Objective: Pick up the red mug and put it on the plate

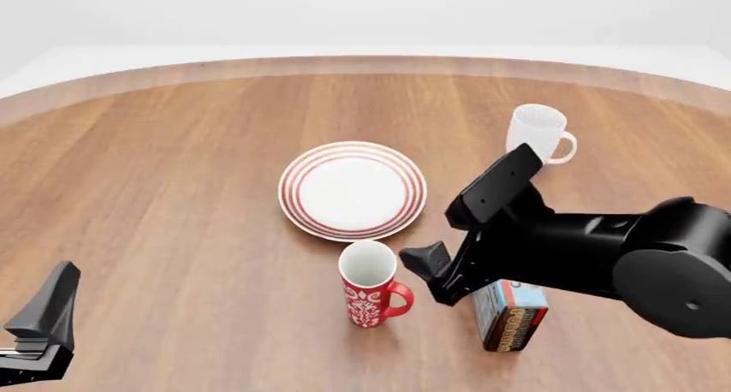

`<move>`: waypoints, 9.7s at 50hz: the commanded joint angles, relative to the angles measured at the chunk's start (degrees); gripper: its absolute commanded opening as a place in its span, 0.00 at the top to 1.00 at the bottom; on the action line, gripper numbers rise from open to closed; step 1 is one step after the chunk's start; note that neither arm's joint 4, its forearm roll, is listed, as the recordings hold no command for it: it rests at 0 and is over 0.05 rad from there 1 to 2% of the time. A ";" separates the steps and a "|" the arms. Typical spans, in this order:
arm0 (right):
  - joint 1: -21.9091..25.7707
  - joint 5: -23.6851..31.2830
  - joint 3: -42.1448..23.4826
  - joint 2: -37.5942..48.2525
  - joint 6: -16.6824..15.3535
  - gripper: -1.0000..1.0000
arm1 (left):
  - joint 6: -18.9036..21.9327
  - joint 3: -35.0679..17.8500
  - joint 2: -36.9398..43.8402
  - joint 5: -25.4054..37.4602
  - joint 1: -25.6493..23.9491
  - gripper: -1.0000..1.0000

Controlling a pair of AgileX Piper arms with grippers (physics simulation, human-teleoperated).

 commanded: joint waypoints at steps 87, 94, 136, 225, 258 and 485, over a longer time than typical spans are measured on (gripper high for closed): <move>2.39 -14.31 7.13 13.26 7.67 0.00 | 0.00 0.00 0.00 0.00 0.00 0.00; 2.72 -15.76 7.95 13.99 8.38 0.00 | 0.00 0.00 0.00 0.00 0.00 0.00; 4.57 -21.18 9.54 18.96 11.11 0.00 | 0.00 0.00 0.00 0.00 0.00 0.00; -4.97 -12.33 0.91 8.34 1.71 1.00 | 0.00 0.00 0.00 0.00 0.00 0.00; -8.53 -12.87 -10.16 16.28 -1.69 1.00 | 0.00 0.00 0.00 0.00 0.00 0.00; -11.65 -23.53 -15.63 29.35 0.23 0.00 | 0.00 0.00 0.00 0.00 0.00 0.00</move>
